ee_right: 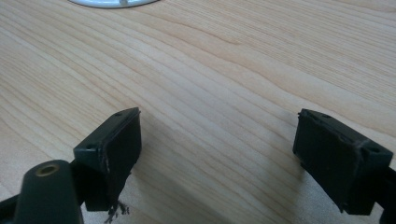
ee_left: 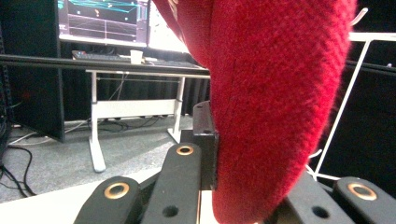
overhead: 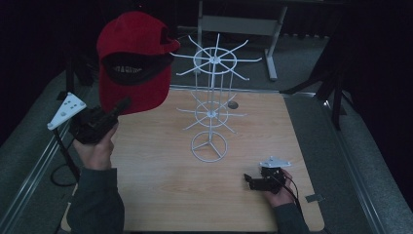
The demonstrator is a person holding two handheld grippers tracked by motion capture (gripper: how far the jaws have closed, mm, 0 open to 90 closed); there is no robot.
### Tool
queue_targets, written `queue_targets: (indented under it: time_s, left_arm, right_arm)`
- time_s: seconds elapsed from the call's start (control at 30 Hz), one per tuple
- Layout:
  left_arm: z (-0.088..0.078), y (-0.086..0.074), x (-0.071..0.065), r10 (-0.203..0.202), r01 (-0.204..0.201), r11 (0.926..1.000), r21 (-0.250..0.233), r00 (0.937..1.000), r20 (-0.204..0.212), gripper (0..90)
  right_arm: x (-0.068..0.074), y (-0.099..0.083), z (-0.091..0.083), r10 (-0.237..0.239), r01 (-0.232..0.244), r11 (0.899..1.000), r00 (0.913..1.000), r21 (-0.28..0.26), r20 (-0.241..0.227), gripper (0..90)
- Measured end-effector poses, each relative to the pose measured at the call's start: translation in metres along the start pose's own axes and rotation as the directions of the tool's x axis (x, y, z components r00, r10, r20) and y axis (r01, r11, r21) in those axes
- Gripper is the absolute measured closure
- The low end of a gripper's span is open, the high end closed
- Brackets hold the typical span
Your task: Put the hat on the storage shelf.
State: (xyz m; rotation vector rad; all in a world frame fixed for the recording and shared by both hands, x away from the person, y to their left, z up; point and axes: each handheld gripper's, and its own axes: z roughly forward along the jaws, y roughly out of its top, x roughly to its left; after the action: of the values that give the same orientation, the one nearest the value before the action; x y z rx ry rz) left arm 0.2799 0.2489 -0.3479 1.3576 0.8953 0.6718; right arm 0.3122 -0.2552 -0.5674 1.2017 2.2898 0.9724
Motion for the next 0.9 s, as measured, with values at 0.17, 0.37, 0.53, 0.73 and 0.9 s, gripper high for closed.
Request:
queue_targets:
  time_s: [0.17,0.37,0.53,0.73,0.9]
  left_arm:
    - [-0.001,-0.002,0.0,0.002,-0.002,1.0,-0.003,1.0,0.006,85.5]
    - [-0.002,-0.004,-0.002,0.009,-0.009,0.9999,-0.007,0.9999,0.014,85.4]
    - [-0.002,-0.008,-0.002,0.003,-0.003,1.0,0.0,0.9999,0.015,85.4]
    - [-0.002,-0.014,-0.001,-0.001,0.001,1.0,0.005,0.9998,0.018,85.4]
    - [-0.003,-0.021,-0.001,-0.009,0.009,1.0,0.0,0.9997,0.023,85.4]
  right_arm:
    - [0.0,0.0,0.0,0.0,0.0,1.0,1.0,0.0,0.0,15.1]
    - [0.0,0.0,0.0,0.0,0.0,1.0,1.0,0.0,0.0,15.1]
    - [0.0,0.0,0.0,0.0,0.0,1.0,1.0,0.0,0.0,15.2]
    - [0.0,0.0,0.0,0.001,-0.001,1.0,1.0,0.001,-0.001,15.1]
    - [0.0,0.0,0.0,0.002,-0.002,1.0,1.0,0.0,-0.001,15.1]
